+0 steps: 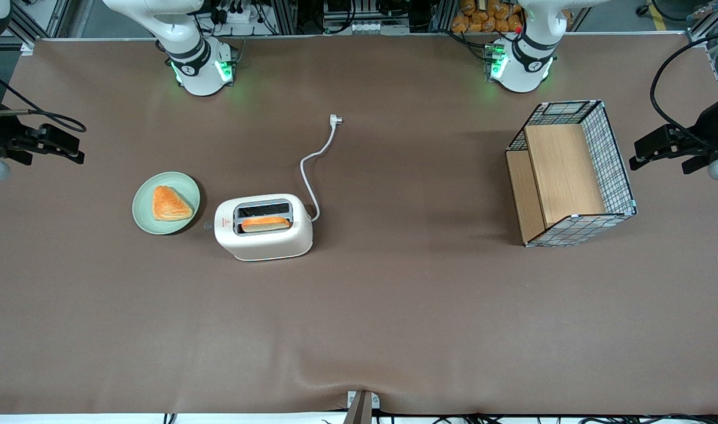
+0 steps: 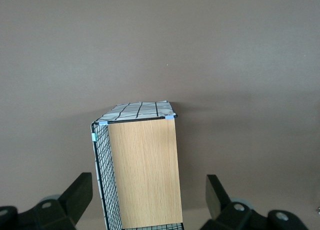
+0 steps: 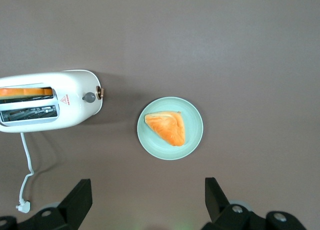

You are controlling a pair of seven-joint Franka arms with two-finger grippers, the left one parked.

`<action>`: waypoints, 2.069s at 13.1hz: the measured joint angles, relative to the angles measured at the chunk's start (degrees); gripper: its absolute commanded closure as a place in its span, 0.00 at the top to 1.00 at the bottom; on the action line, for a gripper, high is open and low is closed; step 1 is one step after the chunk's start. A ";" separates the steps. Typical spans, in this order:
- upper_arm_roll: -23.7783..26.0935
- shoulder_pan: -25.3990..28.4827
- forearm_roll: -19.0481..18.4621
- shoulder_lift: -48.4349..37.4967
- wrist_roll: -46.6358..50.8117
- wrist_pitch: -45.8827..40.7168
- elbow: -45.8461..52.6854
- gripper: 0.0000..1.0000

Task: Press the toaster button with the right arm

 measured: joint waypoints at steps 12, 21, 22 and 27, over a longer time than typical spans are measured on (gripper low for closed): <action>0.03 0.16 9.21 7.49 0.00 1.99 -1.03 0.00; 0.21 2.05 17.73 11.78 -2.18 17.73 -12.60 0.00; 0.22 2.31 19.10 12.07 -2.82 20.53 -14.30 0.00; 0.22 3.11 24.53 15.26 -7.58 30.46 -19.93 0.00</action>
